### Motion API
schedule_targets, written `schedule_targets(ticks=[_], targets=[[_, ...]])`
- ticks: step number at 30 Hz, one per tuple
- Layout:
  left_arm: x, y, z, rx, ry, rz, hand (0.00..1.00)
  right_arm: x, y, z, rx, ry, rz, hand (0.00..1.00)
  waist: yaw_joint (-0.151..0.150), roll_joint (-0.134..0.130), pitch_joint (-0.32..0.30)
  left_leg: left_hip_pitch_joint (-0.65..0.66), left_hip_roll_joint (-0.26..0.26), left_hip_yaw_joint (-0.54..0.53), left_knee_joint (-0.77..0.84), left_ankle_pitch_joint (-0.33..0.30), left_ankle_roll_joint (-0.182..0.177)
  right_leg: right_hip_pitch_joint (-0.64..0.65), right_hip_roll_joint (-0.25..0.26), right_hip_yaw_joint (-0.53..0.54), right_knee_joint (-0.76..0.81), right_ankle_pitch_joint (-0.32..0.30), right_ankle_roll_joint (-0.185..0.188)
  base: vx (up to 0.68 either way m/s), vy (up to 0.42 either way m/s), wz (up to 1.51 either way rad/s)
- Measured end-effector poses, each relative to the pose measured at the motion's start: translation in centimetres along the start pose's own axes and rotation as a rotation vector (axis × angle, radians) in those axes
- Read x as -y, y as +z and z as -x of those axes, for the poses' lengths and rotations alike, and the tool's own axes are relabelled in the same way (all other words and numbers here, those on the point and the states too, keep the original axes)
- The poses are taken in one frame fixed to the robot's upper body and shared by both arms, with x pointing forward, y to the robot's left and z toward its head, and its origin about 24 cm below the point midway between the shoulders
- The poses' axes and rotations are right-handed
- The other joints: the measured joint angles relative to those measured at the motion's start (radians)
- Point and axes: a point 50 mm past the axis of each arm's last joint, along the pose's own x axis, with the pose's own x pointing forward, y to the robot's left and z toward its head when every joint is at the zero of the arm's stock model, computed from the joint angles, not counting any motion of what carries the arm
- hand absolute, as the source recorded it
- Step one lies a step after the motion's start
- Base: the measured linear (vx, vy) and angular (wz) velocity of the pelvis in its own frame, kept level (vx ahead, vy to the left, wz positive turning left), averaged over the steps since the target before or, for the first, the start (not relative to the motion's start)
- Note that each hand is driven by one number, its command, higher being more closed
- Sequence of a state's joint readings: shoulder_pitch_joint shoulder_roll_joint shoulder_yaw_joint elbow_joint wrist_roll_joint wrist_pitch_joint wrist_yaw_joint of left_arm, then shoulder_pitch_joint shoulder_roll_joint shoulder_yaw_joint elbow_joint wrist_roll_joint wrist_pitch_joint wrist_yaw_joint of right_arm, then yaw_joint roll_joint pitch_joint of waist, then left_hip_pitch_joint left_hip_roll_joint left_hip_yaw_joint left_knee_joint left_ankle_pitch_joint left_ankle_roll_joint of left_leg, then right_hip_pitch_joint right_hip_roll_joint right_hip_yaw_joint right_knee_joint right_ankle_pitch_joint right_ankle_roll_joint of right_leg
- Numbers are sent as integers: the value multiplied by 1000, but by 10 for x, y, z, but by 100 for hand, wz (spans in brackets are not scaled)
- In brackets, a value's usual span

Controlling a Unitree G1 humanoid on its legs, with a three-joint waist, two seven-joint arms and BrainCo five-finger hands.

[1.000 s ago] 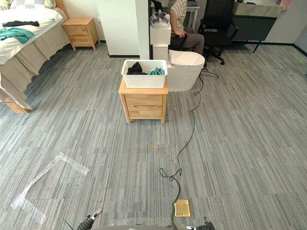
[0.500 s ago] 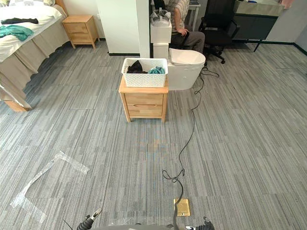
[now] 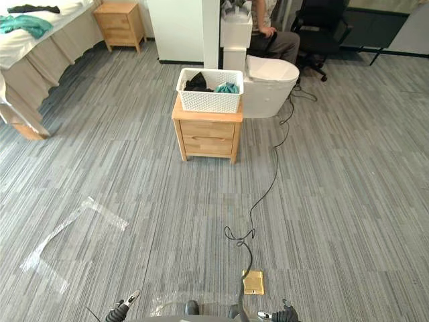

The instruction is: Pick up the laundry basket with both hands and put the clothes into the washing machine.

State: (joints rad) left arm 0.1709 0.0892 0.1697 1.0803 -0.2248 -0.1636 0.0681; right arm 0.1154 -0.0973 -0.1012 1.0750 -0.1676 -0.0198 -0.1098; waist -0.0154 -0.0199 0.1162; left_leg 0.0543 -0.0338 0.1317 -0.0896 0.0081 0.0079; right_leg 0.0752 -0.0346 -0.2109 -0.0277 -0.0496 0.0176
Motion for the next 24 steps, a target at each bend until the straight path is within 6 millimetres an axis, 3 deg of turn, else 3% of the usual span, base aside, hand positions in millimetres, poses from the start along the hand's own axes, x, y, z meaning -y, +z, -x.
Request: schedule_targets(ticks=[2,4,5,6,8,12,13,14,15,16,17,18,19,20,21,22,24], targets=[[-1,12,-2,52,1,16,0,-2,7,-1,19,3,-5,0,3,-14,39,-85,11,-18,209,-89,-6,-3,-11,-24,60,-45,-4,35,-40,39],[-4,19,-2,77,12,39,0,-3,12,-2,36,4,-6,0,7,-21,74,-169,30,3,425,-134,-30,16,-17,-33,84,-81,-27,-6,-32,30],[-5,22,-2,89,13,38,0,-3,15,-2,48,2,-4,0,11,-24,97,-258,52,37,606,-148,-50,34,-23,-37,94,-94,-37,2,-6,18],[-2,19,-1,85,8,47,0,1,18,-3,54,-6,8,0,29,-18,104,-308,84,66,670,-177,-42,45,-23,-36,98,-106,-37,40,21,4],[1,17,-1,79,0,54,0,6,18,-4,52,-20,21,0,33,4,107,-368,110,67,652,-178,-40,56,-30,-36,98,-120,-25,127,108,0],[-1,7,2,50,15,82,0,10,25,-5,64,-31,33,0,40,16,106,-432,129,28,390,-122,-116,83,-107,-2,113,-184,55,277,236,-23],[-1,2,4,38,20,97,0,12,22,-5,56,-35,36,0,46,26,98,-429,143,13,377,-112,-117,102,-115,9,114,-206,72,540,440,-39],[-4,-1,5,31,39,134,0,11,17,-5,31,-31,33,0,59,20,83,-439,129,24,465,-65,-90,125,-152,19,132,-248,87,389,315,-37],[-6,-2,5,27,44,141,0,11,11,-5,11,-31,23,0,65,10,73,-450,115,24,517,-82,-65,127,-166,28,167,-261,78,661,418,-25],[-7,-6,5,10,58,167,0,8,8,-4,-3,-23,2,0,61,-8,60,-456,90,34,602,-155,-15,98,-205,44,305,-277,88,607,316,-7],[-10,-6,4,6,69,165,0,5,9,-4,-4,-22,-27,0,56,-29,57,-423,63,46,635,-213,16,16,-252,85,547,-256,75,834,432,0],[-14,-5,4,5,74,158,0,3,11,-4,1,-21,-59,0,56,-45,64,-371,47,64,639,-240,34,-60,-285,120,760,-194,41,475,254,0],[-15,-5,4,5,78,155,0,2,13,-4,8,-24,-79,0,55,-51,69,-332,40,73,642,-259,44,-102,-298,137,903,-138,18,461,195,1],[-16,-4,4,9,75,143,0,4,17,-4,23,-28,-103,0,47,-48,86,-235,27,72,632,-293,61,-167,-313,121,1151,-105,-11,580,198,9],[-16,-3,4,11,69,129,0,4,20,-5,33,-29,-104,0,41,-47,89,-126,20,70,573,-301,67,-200,-313,75,1285,-114,-10,749,258,8],[-12,0,3,25,52,112,0,6,26,-5,63,-34,-101,0,30,-36,84,-13,25,65,469,-300,66,-252,-276,9,1302,-134,0,600,202,-2],[-8,9,1,51,34,106,0,6,32,-5,90,-37,-107,0,25,-34,83,45,25,66,398,-297,61,-317,-248,-31,1243,-151,18,358,73,-6]])
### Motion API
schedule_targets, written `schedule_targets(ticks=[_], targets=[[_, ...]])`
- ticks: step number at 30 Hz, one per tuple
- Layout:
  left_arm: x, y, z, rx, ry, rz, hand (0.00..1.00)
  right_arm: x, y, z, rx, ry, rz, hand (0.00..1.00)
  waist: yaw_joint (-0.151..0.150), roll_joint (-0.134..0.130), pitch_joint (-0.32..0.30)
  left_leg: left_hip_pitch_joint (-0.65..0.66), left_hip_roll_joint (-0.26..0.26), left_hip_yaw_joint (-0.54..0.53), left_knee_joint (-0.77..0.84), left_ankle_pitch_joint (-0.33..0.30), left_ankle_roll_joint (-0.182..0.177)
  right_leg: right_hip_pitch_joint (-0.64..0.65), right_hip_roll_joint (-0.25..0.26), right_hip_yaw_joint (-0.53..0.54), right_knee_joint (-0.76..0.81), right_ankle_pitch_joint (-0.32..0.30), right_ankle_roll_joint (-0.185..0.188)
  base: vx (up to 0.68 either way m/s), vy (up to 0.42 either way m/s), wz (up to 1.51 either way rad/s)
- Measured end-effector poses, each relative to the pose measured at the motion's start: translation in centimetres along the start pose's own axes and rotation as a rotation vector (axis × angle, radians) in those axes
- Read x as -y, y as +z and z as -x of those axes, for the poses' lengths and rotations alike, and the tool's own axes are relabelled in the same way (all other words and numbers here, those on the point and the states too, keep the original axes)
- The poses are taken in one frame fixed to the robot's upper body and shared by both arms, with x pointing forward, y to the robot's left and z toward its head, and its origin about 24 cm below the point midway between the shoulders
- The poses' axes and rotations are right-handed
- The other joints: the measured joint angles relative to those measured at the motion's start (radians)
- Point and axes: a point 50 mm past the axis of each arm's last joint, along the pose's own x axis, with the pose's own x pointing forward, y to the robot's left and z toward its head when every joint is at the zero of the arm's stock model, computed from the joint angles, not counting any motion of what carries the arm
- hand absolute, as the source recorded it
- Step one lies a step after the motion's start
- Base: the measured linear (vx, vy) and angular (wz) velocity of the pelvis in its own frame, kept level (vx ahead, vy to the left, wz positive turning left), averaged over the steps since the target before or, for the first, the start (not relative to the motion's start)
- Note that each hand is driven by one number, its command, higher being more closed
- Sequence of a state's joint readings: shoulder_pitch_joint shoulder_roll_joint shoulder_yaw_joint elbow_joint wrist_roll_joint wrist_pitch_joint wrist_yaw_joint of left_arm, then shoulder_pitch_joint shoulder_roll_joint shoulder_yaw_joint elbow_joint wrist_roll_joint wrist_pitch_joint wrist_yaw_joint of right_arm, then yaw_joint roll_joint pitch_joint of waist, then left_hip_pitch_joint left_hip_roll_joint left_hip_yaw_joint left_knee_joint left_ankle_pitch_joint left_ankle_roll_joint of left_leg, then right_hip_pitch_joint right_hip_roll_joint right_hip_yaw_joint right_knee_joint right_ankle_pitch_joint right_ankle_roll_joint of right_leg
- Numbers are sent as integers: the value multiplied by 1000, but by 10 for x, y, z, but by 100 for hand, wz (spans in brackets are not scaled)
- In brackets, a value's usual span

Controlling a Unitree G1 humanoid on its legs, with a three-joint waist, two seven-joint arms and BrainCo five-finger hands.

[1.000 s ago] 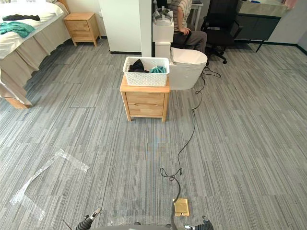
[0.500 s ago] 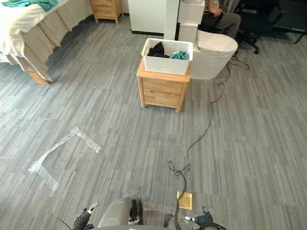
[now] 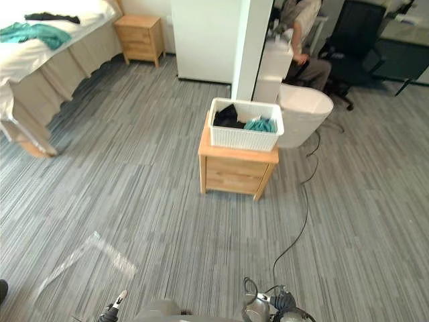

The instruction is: Pick up the laundry basket with both hands and put the clothes into the washing machine.

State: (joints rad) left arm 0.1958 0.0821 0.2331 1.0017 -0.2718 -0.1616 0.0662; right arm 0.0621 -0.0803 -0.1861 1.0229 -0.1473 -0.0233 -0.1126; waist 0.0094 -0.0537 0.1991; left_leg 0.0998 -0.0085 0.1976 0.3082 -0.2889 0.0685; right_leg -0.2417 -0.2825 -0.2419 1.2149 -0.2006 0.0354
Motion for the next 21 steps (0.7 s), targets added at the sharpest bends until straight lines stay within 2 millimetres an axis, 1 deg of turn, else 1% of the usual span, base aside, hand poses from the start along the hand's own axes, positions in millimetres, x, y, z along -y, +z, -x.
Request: schedule_targets(ticks=[1,2,3,4,5,6,7,8,9,10,11,12,13,14,15,16,17,18,19,20,21], targets=[[7,9,-3,27,-20,0,0,1,5,-1,24,-4,-4,0,-1,3,2,43,2,0,-45,5,-8,-53,27,-39,-119,-24,9,506,30,-3],[11,14,-4,45,-32,2,0,2,7,-1,29,-4,-15,0,-6,6,3,74,4,-1,-75,10,-19,-83,48,-64,-240,-33,4,626,7,7],[20,18,-5,55,-54,3,0,4,12,-2,45,-9,-29,0,-20,21,11,107,19,-7,-106,7,-41,-103,83,-93,-435,-28,-1,541,-15,12],[23,19,-5,59,-64,-4,0,4,15,-2,52,-10,-33,0,-28,27,13,118,27,-7,-117,4,-51,-110,103,-97,-546,-14,-3,526,-47,22],[27,22,-6,68,-78,-16,0,4,15,-2,53,-13,-39,0,-38,32,14,139,38,-9,-130,-1,-84,-119,134,-89,-771,53,-3,550,-94,21],[29,23,-6,70,-85,-23,0,4,13,-2,47,-15,-48,0,-42,31,13,157,41,-9,-132,-10,-105,-116,150,-81,-897,121,-7,673,-158,22],[28,20,-5,63,-84,-38,0,3,9,-1,37,-15,-58,0,-44,25,10,188,41,-18,-124,-30,-138,-112,157,-61,-982,212,-22,591,-173,17],[27,19,-5,59,-81,-47,0,3,6,0,28,-17,-66,0,-47,22,8,202,43,-32,-106,-38,-151,-110,158,-49,-963,284,-71,608,-220,15],[31,16,-4,51,-90,-52,0,8,5,0,24,-31,-79,0,-45,38,2,203,73,-52,-34,-37,-153,-111,168,-43,-889,290,-112,608,-237,5],[37,11,-2,41,-102,-39,0,13,1,0,11,-46,-90,0,-41,78,-9,146,121,-61,114,-10,-192,-89,206,-57,-882,241,-125,727,-301,-4],[39,9,-1,32,-102,-23,0,16,1,-1,8,-56,-94,0,-43,102,-4,92,161,-67,264,50,-166,-51,234,-69,-885,215,-128,598,-249,-10],[39,7,-1,26,-96,-7,0,18,1,-1,5,-61,-99,0,-46,112,-2,54,182,-71,368,114,-146,-22,252,-74,-892,198,-135,607,-257,-21],[35,3,0,14,-75,21,0,18,-5,1,-15,-62,-99,0,-43,117,2,-23,242,-72,577,307,-131,53,291,-66,-923,165,-153,606,-229,-41],[29,2,0,10,-62,39,0,16,-8,1,-28,-59,-100,0,-33,113,6,-85,307,-53,771,314,-119,130,326,-50,-951,145,-172,591,-215,-56],[27,4,-1,18,-58,42,0,15,-10,1,-34,-55,-102,0,-25,106,9,-114,330,-36,847,295,-95,165,339,-34,-965,139,-180,658,-235,-86],[23,11,-2,43,-56,35,0,10,-12,1,-46,-40,-96,0,-9,80,11,-173,355,11,928,255,-61,247,346,5,-1013,136,-185,506,-190,-73],[22,14,-3,55,-55,33,0,9,-11,1,-47,-37,-95,0,-3,72,14,-190,358,28,926,236,-61,278,344,19,-1038,136,-185,555,-201,-81],[24,19,-3,74,-61,34,0,9,-11,1,-48,-37,-95,0,1,65,17,-221,360,59,880,211,-66,328,337,41,-1078,134,-181,393,-112,-56],[27,20,-3,82,-69,39,0,10,-10,1,-46,-41,-96,0,1,58,21,-245,361,85,794,201,-75,366,329,54,-1109,126,-166,366,-85,-51],[29,20,-3,83,-74,40,0,10,-9,0,-43,-43,-97,0,1,62,20,-251,361,97,734,194,-86,382,326,57,-1120,122,-160,341,-43,-34],[36,20,-1,87,-100,28,0,13,-8,0,-38,-54,-99,0,-1,69,16,-258,343,113,554,192,-93,398,315,59,-1132,108,-139,244,-7,-18]])
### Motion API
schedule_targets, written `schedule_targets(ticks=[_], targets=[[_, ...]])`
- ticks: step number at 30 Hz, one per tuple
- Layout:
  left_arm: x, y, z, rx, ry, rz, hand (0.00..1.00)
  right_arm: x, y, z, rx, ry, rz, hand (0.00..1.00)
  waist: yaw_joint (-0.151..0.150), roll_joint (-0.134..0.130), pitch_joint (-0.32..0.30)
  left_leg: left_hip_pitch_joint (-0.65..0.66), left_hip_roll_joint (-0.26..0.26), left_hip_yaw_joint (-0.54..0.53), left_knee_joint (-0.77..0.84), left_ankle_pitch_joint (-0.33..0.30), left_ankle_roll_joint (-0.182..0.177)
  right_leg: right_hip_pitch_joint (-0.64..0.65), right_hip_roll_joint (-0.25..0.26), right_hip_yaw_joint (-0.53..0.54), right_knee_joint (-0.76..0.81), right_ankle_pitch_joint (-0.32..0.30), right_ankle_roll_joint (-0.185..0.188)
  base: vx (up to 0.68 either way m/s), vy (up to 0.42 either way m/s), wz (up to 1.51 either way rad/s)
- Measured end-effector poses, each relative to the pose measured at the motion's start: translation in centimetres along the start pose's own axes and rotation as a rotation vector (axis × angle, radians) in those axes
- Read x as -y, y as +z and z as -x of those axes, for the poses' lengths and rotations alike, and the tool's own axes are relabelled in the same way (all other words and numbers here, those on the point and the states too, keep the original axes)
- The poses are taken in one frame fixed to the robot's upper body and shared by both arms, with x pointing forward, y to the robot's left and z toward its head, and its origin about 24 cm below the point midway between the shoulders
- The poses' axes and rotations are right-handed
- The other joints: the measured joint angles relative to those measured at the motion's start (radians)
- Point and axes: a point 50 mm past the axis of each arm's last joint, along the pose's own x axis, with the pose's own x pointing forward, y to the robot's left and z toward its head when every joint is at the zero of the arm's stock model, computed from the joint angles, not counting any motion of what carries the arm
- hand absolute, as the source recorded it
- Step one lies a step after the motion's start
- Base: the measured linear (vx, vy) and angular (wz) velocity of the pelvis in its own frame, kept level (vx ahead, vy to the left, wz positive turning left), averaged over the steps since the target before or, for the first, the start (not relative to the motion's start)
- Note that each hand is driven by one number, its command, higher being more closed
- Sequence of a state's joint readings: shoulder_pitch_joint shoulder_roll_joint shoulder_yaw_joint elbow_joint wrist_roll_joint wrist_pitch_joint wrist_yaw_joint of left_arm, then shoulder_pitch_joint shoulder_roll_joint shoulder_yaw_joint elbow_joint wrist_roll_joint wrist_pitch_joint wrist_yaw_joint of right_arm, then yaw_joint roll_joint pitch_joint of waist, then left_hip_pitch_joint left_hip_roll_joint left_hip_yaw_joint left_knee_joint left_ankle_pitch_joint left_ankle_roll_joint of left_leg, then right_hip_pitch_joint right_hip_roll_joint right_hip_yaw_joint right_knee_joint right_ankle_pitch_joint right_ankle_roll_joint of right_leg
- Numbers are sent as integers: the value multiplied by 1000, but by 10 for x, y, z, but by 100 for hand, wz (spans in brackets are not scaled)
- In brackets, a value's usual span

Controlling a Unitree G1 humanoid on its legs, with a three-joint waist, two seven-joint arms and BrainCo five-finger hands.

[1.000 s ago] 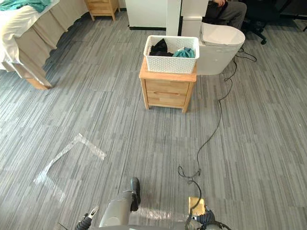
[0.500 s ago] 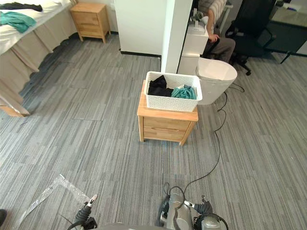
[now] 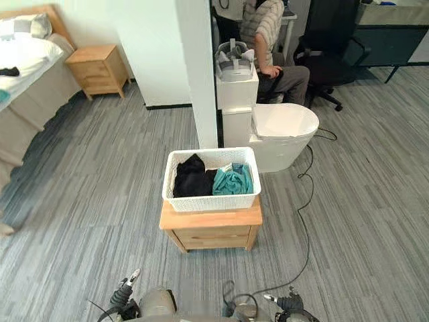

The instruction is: Pick up the laundry basket with both hands and put the clothes into the washing machine.

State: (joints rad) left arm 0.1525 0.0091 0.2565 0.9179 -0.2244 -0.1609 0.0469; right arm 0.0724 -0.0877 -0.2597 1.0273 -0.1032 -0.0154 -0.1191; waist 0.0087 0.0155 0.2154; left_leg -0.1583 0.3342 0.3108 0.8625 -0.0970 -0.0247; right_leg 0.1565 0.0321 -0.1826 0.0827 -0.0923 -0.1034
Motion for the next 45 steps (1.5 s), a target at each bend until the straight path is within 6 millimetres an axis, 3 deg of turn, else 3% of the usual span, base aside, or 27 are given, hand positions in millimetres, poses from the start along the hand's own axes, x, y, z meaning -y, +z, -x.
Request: schedule_targets(ticks=[2,3,4,5,6,7,8,9,10,12,13,15,19,20,21,22,24,26,30,33,39,42,45], targets=[[9,6,0,31,-35,-15,0,1,10,0,40,-14,-31,0,3,4,-1,-14,-41,-24,-193,1,-3,-6,-15,18,1,-17,18,206,46,-18],[15,12,1,65,-63,-26,0,2,27,0,106,-20,-60,0,1,5,-2,-15,-91,-74,-356,10,-17,-16,-28,30,8,-26,34,190,93,-21],[17,15,2,81,-72,-20,0,4,37,1,148,-26,-87,0,2,7,-3,-6,-114,-98,-443,25,-40,-28,-34,39,19,-31,42,230,145,-30],[24,19,6,111,-96,17,0,8,59,4,242,-39,-138,0,2,16,-7,12,-146,-136,-577,63,-89,-48,-41,56,42,-46,66,219,190,-38],[31,22,10,138,-119,46,0,14,80,9,339,-62,-183,0,2,31,-15,39,-160,-139,-649,104,-105,-55,-41,72,64,-65,94,272,274,-35],[33,23,10,143,-126,56,0,16,85,11,361,-66,-199,0,1,36,-17,49,-162,-139,-661,123,-98,-54,-40,75,68,-71,102,235,264,-23],[39,31,14,185,-155,85,0,21,104,19,458,-87,-259,0,-7,49,-37,90,-173,-116,-710,107,-58,-56,-47,83,93,-100,125,238,326,-2],[43,49,18,265,-180,100,0,21,117,25,519,-82,-296,0,-18,15,-39,104,-205,-107,-732,107,-56,-59,-78,86,104,-110,139,140,214,-2],[44,58,20,302,-190,113,0,21,123,29,553,-82,-315,0,-17,4,-45,109,-216,-99,-744,106,-54,-59,-89,90,105,-113,143,195,272,-10],[46,95,33,470,-227,130,0,23,151,46,692,-82,-382,0,-19,-22,-63,147,-263,-61,-797,105,-43,-56,-134,111,85,-119,156,147,194,-29],[47,104,37,508,-235,134,0,24,158,49,723,-82,-388,0,-21,-22,-63,150,-270,-58,-800,103,-40,-56,-141,113,85,-120,158,72,137,-18],[53,143,55,682,-258,167,0,29,174,59,795,-96,-406,0,-24,-13,-66,157,-288,-50,-824,106,-19,-56,-155,115,69,-113,174,47,95,-6],[55,187,82,898,-221,209,0,31,208,71,906,-94,-399,0,-28,-5,-63,153,-293,-49,-834,109,-14,-59,-157,124,63,-106,182,25,25,-3],[57,196,89,948,-209,207,0,33,221,77,951,-100,-392,0,-28,1,-58,150,-293,-50,-836,110,-12,-64,-156,126,64,-105,182,-48,13,-4],[58,209,98,1019,-200,219,0,33,246,87,1031,-91,-376,0,-30,12,-48,128,-291,-49,-829,114,-7,-95,-155,127,76,-103,182,-83,13,-1],[62,228,110,1120,-171,220,0,39,282,106,1153,-94,-354,0,-34,39,-28,73,-284,-49,-813,124,8,-148,-151,128,103,-95,188,-99,16,1],[63,247,117,1198,-151,236,0,40,312,124,1248,-89,-336,0,-34,61,14,45,-282,-49,-803,133,20,-183,-149,129,126,-93,189,-136,30,3],[65,275,127,1307,-105,232,0,36,360,147,1341,-65,-291,0,-37,91,77,-3,-275,-50,-778,142,28,-242,-148,132,169,-93,189,-181,36,-1],[74,320,126,1381,-32,102,0,36,413,175,1384,-67,-247,0,-17,115,157,-82,-267,-48,-780,179,35,-347,-141,139,217,-85,175,-155,24,-4],[71,342,116,1336,49,56,0,51,438,193,1385,-72,-278,0,9,115,206,-124,-264,-33,-814,217,35,-426,-137,158,245,-75,170,-92,9,-11],[58,354,77,1142,136,-54,0,52,450,196,1322,-5,-269,0,16,117,225,-183,-264,-20,-859,252,25,-519,-132,161,266,-71,166,7,-7,-5],[70,371,64,1054,55,-69,0,47,453,196,1298,61,-273,0,24,117,231,-208,-259,-16,-866,260,15,-554,-130,159,285,-70,164,36,-31,-2],[87,382,64,1030,-59,-131,0,36,461,209,1317,149,-257,0,28,117,234,-223,-256,-4,-865,262,13,-578,-131,149,300,-70,164,28,-28,-1]])
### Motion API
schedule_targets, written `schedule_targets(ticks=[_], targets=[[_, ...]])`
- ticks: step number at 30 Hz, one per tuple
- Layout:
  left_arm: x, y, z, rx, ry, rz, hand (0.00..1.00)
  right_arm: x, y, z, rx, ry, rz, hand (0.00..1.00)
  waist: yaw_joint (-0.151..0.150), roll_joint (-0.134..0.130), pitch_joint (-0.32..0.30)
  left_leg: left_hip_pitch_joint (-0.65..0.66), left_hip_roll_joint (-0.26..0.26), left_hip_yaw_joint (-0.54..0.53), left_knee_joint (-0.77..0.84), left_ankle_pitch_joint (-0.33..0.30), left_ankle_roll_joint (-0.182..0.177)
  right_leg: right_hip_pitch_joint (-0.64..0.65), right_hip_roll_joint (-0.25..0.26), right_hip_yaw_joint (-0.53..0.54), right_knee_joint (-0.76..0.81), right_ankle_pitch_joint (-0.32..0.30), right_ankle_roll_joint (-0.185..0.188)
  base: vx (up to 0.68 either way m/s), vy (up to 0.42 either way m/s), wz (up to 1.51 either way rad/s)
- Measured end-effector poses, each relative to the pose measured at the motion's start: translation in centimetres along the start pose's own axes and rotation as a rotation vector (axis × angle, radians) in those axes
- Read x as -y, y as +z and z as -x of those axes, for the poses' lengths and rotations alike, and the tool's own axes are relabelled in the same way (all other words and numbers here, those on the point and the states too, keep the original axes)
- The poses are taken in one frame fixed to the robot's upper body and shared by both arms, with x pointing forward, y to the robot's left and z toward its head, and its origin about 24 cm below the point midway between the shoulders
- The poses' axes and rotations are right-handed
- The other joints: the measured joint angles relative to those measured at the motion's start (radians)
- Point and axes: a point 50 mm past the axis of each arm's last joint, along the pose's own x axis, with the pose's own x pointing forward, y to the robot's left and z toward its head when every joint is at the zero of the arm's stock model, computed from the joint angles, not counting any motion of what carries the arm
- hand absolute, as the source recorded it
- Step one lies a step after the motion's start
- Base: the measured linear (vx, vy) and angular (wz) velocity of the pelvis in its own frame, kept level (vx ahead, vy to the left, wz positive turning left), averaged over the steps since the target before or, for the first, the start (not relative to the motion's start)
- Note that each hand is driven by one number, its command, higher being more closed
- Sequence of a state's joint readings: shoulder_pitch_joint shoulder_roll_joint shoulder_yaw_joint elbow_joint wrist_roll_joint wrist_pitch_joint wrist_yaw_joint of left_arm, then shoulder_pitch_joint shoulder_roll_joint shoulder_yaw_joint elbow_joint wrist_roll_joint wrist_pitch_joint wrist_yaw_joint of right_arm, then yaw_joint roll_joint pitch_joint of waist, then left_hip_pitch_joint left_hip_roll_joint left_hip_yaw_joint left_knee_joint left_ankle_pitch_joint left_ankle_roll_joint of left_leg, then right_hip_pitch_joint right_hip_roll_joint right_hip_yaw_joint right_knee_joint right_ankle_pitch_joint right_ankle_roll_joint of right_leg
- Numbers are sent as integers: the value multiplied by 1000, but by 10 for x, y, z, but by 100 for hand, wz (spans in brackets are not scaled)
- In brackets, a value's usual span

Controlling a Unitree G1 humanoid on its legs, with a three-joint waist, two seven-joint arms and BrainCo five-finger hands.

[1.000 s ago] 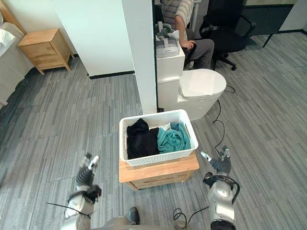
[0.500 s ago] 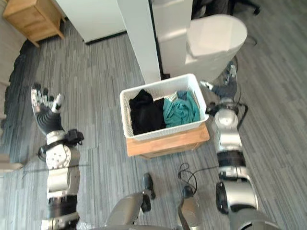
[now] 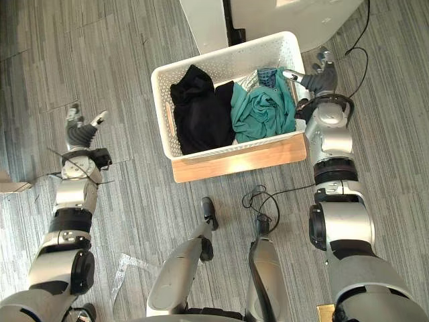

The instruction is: Pick up the laundry basket with both hands and put the clothes into the washing machine.

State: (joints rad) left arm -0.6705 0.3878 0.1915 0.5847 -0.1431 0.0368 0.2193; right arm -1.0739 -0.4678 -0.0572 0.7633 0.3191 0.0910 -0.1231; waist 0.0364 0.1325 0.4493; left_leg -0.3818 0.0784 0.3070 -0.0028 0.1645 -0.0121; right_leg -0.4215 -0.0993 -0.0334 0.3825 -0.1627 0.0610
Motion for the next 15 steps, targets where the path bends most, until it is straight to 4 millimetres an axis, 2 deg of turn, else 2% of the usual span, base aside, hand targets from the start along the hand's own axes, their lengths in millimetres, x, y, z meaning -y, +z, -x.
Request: schedule_targets(ticks=[3,6,9,15], targets=[[22,12,-9,-11,-174,60,0,-16,20,-6,35,75,10,0,-20,0,4,-19,4,17,0,8,-14,-7,-5,-26,0,0,0,20,-17,16],[40,14,-10,-37,-290,131,0,-31,35,-8,65,144,41,0,-19,0,4,-39,8,57,0,8,-14,-33,-7,-27,8,0,-1,19,-9,-2],[57,12,-8,-82,-365,198,0,-44,40,-8,70,200,74,0,-19,0,4,-46,9,64,0,8,-14,-40,-7,-30,8,0,-1,36,-14,0],[59,9,-6,-110,-437,163,0,-46,44,-8,74,239,208,0,-19,0,4,-58,16,93,2,8,-14,-42,-6,-52,7,0,-1,47,-25,6]])
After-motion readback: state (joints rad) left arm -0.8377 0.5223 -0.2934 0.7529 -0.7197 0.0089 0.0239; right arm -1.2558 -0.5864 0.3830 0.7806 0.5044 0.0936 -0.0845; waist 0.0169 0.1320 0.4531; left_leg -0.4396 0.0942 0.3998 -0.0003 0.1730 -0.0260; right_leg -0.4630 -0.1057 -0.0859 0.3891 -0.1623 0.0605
